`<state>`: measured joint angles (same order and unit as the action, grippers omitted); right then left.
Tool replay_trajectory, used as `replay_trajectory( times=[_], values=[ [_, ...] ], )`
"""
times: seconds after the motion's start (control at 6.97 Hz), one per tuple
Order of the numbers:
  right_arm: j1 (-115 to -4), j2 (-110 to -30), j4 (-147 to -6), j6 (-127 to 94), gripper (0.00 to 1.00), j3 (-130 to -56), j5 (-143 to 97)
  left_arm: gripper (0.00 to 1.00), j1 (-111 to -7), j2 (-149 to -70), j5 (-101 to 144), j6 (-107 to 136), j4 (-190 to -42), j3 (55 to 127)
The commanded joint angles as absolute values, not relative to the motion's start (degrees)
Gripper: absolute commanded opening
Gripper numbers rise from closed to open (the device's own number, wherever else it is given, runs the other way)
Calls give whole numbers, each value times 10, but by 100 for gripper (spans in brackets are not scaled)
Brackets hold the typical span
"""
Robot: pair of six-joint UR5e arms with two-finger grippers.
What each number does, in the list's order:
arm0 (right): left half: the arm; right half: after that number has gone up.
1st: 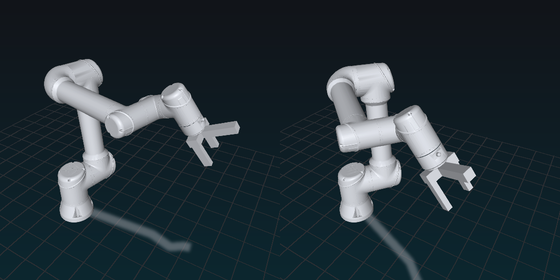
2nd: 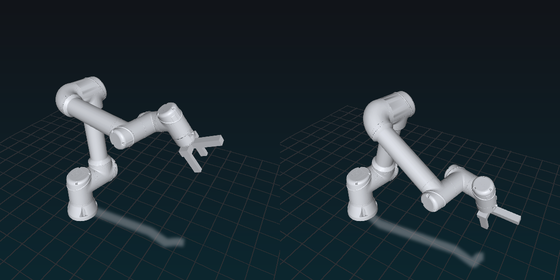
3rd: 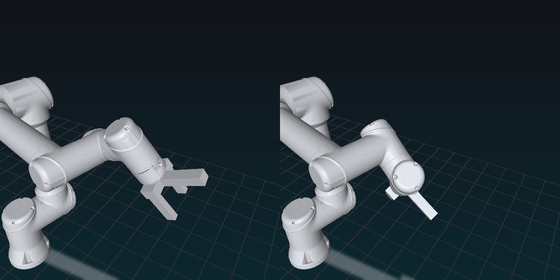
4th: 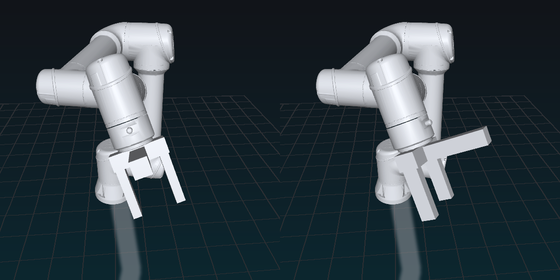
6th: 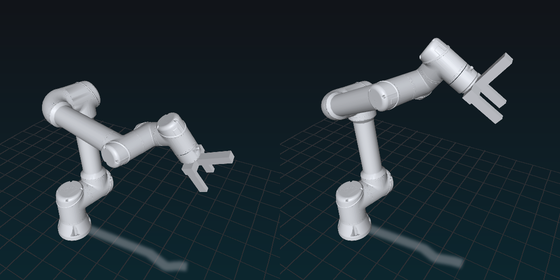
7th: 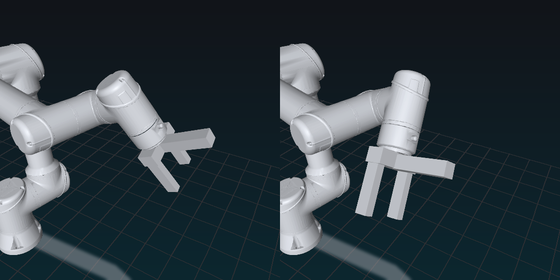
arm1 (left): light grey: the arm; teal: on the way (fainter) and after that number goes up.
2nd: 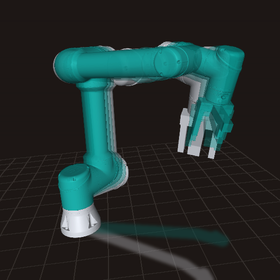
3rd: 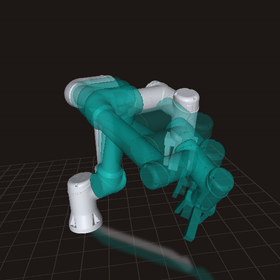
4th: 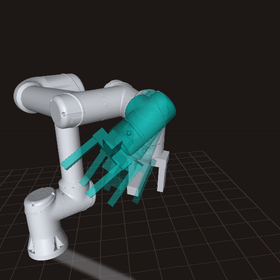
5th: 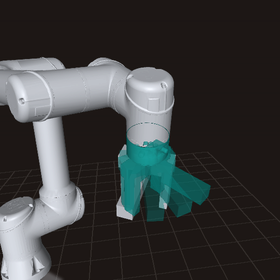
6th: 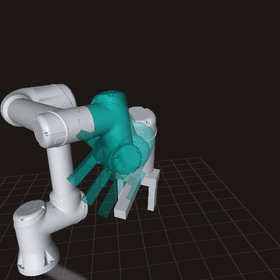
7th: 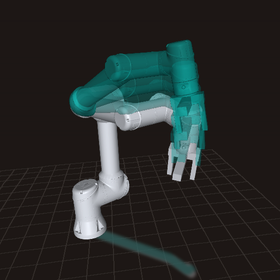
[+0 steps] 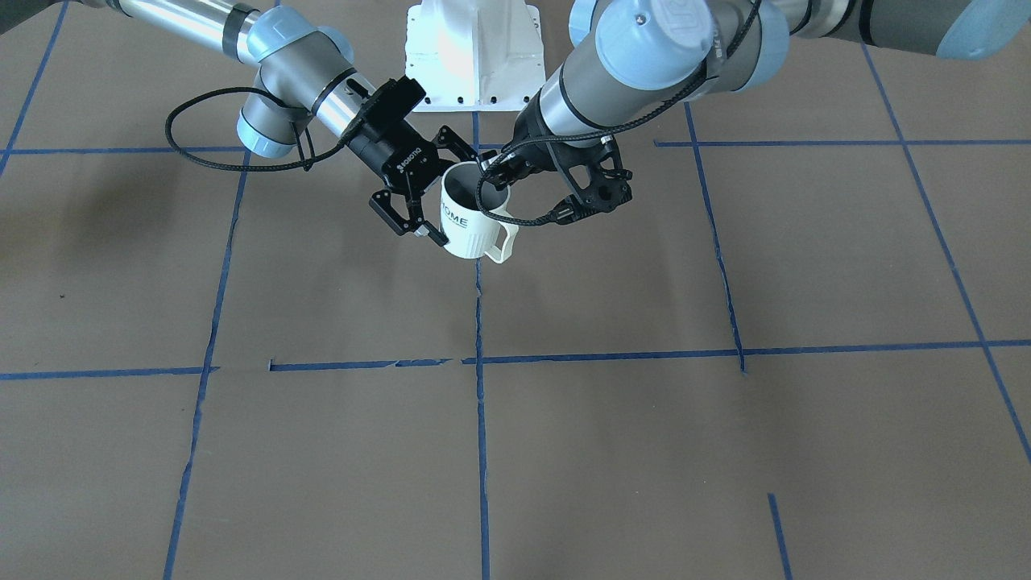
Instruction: Left arm hands cup to right arm to dump lemon
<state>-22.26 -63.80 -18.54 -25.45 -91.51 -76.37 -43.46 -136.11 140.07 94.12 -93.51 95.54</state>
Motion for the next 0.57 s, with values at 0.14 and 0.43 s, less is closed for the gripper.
replay_trajectory(
  times=[0.14, 0.43],
  values=[
    [-217, -636, -185, -255, 23, -916, -758, 66, -442, -1368, 1407, 940, -935, 955],
    [-217, -639, -186, -255, 11, -916, -758, 100, -464, -1367, 1414, 934, -935, 955]
  ],
)
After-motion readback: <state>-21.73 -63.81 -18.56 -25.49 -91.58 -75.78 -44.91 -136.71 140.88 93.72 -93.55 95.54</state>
